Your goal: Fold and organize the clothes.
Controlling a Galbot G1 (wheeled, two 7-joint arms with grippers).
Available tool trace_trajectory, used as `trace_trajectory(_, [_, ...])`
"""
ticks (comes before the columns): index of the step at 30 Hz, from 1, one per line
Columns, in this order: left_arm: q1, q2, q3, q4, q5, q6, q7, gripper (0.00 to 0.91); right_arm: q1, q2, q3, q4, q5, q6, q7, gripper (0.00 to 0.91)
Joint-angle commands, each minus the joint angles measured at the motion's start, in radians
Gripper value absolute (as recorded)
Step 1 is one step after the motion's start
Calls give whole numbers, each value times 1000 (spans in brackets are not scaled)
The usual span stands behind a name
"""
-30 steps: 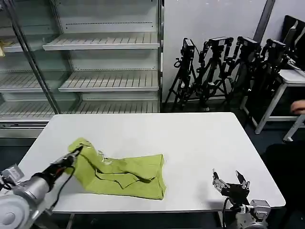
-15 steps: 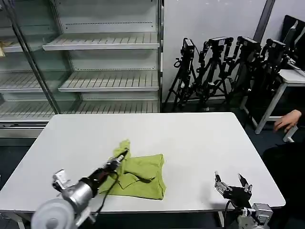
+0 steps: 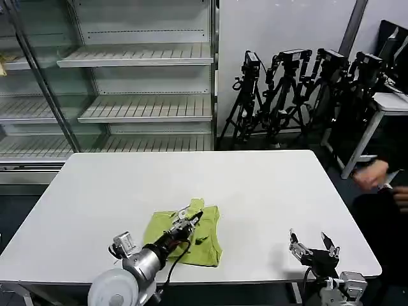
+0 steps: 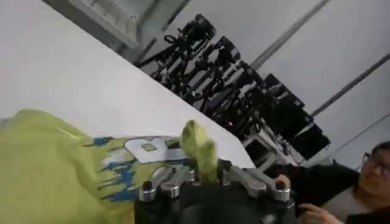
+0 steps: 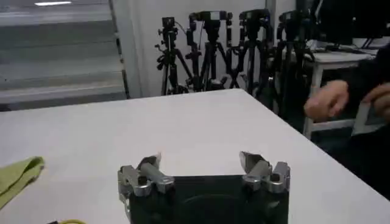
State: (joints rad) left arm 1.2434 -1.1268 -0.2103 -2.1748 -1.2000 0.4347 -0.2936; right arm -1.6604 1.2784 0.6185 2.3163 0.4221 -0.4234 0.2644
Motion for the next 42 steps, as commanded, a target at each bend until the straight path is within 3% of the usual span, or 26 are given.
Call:
trace_trajectory(1, [9,-4,40,-35,127,-19,45,907,4,1,-7,-2,-1,0,1,907])
trace_trajectory(13, [125,135,-264,-38,87,28,-22,907,18,0,-21,-14,0,0,-2,907])
trace_trajectory(19, [153,165,-307,24,179,47,-26,907,25,-5,-29,-17,0,-2,-1,907])
trace_trajectory(33, [124,76,-222,89,65,90,-27,907,12,-8,-18,-5,0,-5,-1,907])
trace_trajectory(42, [60,27,-138,153,112,69,-18,907,-3,0,-13,8,-2,-5,-1,907])
